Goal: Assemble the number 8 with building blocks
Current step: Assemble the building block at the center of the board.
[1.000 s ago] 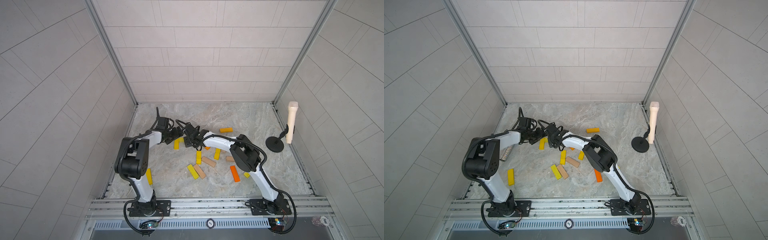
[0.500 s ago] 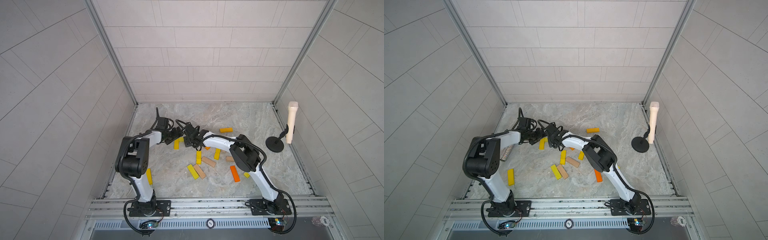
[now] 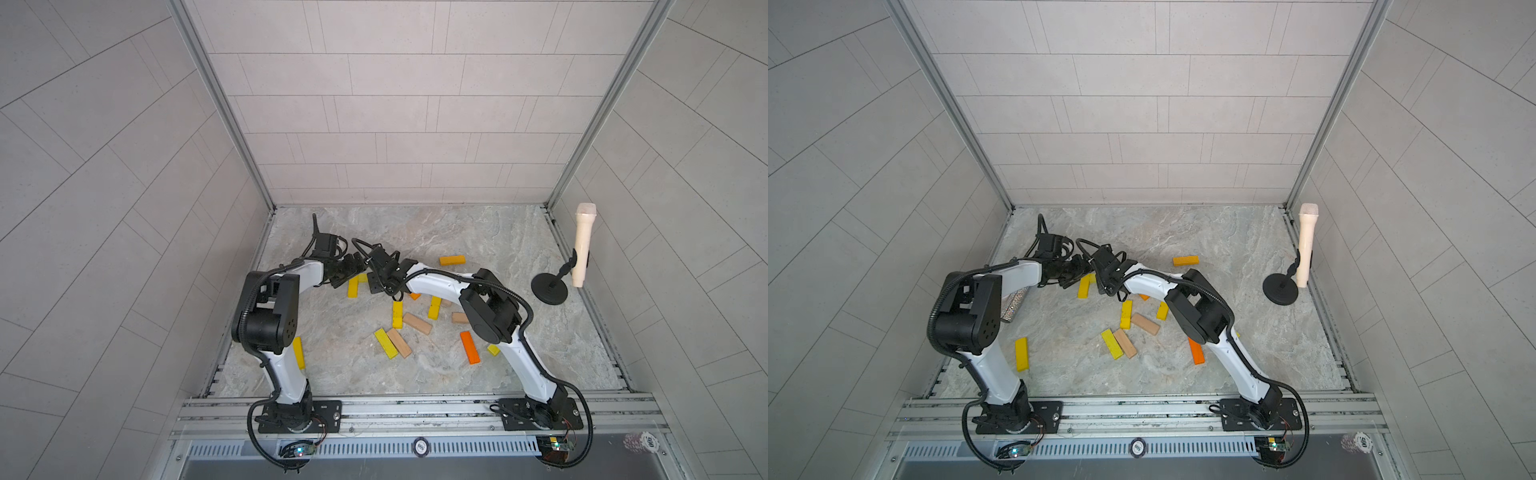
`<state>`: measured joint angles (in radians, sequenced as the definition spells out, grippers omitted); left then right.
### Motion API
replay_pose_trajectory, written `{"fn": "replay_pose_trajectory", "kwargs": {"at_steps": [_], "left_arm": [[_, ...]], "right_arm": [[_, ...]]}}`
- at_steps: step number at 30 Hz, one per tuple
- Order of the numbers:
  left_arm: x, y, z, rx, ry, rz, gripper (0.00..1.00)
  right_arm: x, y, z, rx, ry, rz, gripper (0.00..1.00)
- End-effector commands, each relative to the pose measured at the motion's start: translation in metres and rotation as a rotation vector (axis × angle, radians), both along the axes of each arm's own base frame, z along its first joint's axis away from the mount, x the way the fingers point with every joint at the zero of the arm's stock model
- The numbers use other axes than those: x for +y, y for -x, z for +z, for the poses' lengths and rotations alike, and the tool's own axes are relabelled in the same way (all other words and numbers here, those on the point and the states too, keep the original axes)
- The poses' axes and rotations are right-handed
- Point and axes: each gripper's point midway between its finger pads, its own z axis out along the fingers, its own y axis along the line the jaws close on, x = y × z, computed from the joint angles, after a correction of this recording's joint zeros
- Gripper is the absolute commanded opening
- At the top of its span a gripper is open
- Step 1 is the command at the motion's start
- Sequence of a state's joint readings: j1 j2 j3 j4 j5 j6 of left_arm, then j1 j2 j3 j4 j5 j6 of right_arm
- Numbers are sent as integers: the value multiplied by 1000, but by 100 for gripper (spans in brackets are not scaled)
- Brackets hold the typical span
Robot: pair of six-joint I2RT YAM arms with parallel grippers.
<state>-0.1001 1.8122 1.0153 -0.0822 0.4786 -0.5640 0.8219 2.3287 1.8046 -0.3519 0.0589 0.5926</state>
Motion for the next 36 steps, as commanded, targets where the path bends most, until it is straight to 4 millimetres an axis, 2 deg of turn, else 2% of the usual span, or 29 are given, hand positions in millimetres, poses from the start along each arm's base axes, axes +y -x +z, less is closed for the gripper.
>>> {"fn": "replay_pose_trajectory", "kwargs": {"at_steps": [1, 9, 20, 28, 32, 36], "left_arm": [[3, -4, 7, -18, -14, 1, 90], [12, 7, 21, -45, -53, 24, 92], [17, 48, 37, -78, -61, 28, 100], [13, 93, 50, -114, -34, 17, 100], [7, 115, 56, -123, -9, 6, 100], [3, 136, 55, -120, 15, 5, 100]], "right_arm": [[-8, 4, -18, 34, 24, -18, 58], [-4, 16, -4, 0, 15, 39, 66], [-19, 53, 25, -64, 47, 121, 72], [-48, 82, 38, -83, 61, 159, 71], [-64, 94, 34, -78, 85, 182, 71], [-81, 96, 26, -55, 101, 177, 68]]}}
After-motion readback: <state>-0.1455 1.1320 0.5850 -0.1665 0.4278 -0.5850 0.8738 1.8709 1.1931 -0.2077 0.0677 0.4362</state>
